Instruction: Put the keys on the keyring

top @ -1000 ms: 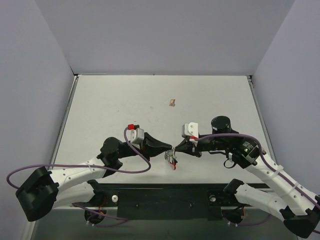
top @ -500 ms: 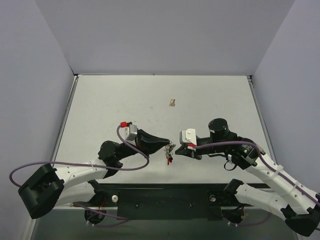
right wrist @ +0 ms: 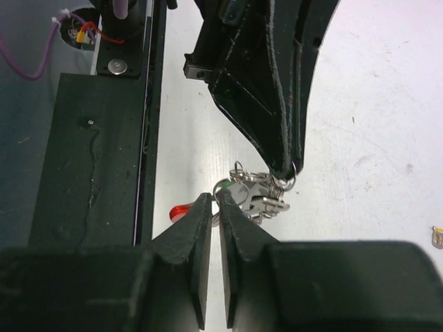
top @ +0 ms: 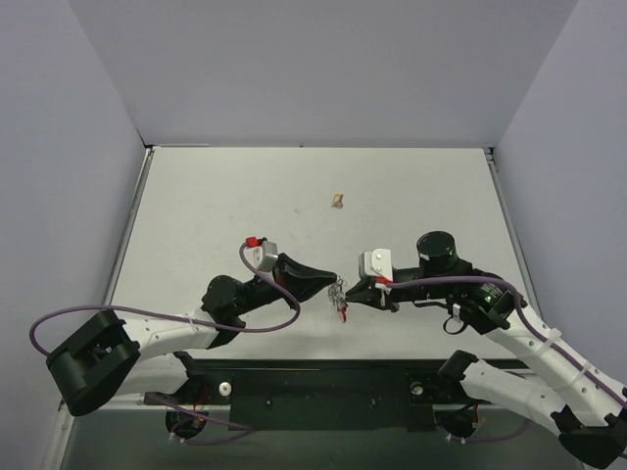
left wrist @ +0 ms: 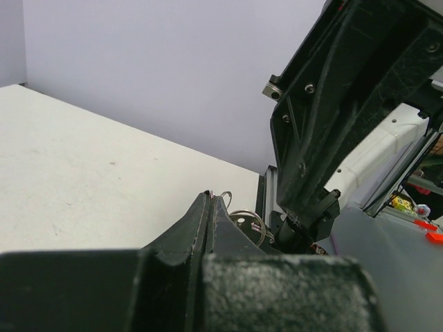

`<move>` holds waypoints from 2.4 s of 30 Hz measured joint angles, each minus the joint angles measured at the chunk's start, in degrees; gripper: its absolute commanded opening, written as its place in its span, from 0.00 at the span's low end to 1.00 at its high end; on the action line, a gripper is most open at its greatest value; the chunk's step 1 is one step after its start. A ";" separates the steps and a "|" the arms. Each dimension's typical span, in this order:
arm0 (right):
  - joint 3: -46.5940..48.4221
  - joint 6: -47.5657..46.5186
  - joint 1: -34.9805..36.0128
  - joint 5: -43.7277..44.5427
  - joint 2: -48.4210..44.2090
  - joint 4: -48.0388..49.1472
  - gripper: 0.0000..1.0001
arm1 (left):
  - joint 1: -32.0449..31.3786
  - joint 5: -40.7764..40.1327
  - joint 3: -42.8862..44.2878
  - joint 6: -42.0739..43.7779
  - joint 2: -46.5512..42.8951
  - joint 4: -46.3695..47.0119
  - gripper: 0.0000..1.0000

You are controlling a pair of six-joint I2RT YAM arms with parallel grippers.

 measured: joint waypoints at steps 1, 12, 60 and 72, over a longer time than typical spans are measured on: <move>0.15 0.24 -0.81 -0.68 -0.48 -0.46 0.21 | 0.02 0.04 -0.07 0.11 -0.39 -0.02 0.00; 2.91 0.52 -6.12 -1.84 -2.78 -2.01 0.60 | 0.15 4.44 -0.09 2.01 -5.11 1.27 0.00; 0.66 12.26 -2.12 1.44 1.07 7.26 0.00 | -4.04 -2.89 -0.09 6.58 -7.34 1.20 0.00; -0.46 16.68 -3.54 0.31 0.76 8.24 0.37 | -7.52 -10.67 -1.14 8.44 -4.90 2.58 0.00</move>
